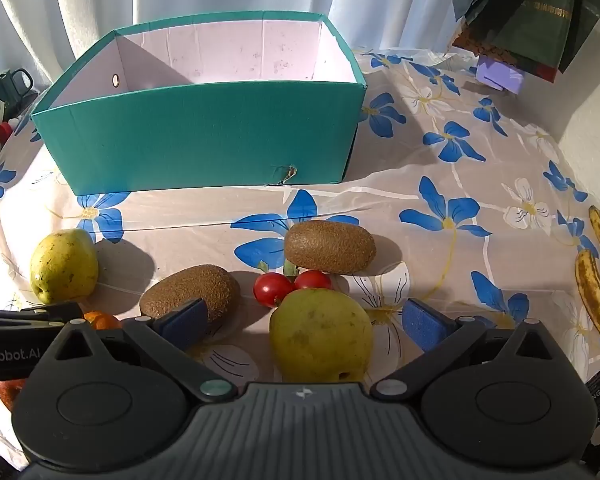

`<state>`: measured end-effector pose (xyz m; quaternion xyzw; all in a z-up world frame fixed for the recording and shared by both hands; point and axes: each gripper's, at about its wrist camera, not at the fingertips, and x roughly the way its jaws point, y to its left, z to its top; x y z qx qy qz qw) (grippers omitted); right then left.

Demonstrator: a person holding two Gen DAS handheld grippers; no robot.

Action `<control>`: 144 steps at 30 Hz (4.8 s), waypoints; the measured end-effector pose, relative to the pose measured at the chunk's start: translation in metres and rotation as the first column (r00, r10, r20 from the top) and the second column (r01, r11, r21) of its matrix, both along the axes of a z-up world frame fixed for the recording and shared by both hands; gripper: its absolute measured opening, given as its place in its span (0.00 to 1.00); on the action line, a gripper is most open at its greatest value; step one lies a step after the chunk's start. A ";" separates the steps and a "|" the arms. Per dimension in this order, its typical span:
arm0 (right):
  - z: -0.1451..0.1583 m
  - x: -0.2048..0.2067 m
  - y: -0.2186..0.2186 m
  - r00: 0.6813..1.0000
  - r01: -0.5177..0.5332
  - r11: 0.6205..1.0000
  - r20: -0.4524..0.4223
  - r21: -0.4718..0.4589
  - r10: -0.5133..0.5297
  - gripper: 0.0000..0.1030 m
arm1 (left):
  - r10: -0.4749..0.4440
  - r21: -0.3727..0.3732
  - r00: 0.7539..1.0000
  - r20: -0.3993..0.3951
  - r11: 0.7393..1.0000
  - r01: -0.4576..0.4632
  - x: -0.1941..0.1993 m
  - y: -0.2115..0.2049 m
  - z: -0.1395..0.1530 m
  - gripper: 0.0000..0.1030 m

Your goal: Organize fruits

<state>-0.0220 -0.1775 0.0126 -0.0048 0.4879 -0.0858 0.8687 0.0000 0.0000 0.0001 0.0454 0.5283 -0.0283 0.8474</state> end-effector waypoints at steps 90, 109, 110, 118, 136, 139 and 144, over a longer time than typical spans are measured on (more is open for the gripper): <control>0.006 -0.018 -0.017 0.992 -0.029 0.998 0.125 0.060 0.021 1.00 | -0.023 -0.050 0.998 0.062 0.998 0.026 -0.015 -0.007 0.009 1.00; 0.013 -0.056 -0.041 0.925 -0.129 0.976 0.376 0.175 0.055 1.00 | -0.072 -0.147 0.950 0.305 0.982 0.122 -0.075 0.030 0.008 1.00; 0.011 -0.057 -0.041 0.928 -0.128 0.977 0.369 0.171 0.057 1.00 | -0.072 -0.151 0.951 0.300 0.981 0.122 -0.077 0.034 0.005 1.00; 0.005 -0.056 -0.037 0.937 -0.137 0.977 0.342 0.163 0.074 1.00 | -0.108 -0.142 0.961 0.253 0.979 0.148 -0.081 0.039 -0.015 1.00; -0.005 -0.049 -0.038 0.949 -0.145 0.980 0.298 0.133 0.100 1.00 | -0.112 -0.113 0.976 0.185 0.984 0.135 -0.071 0.028 -0.042 0.76; -0.008 -0.047 -0.037 0.954 -0.152 0.981 0.277 0.118 0.114 1.00 | -0.113 -0.118 0.978 0.176 0.984 0.135 -0.072 0.029 -0.041 0.75; -0.014 -0.041 -0.036 0.966 -0.139 0.985 0.233 0.102 0.112 1.00 | -0.102 -0.123 0.976 0.191 0.984 0.127 -0.077 0.035 -0.029 0.75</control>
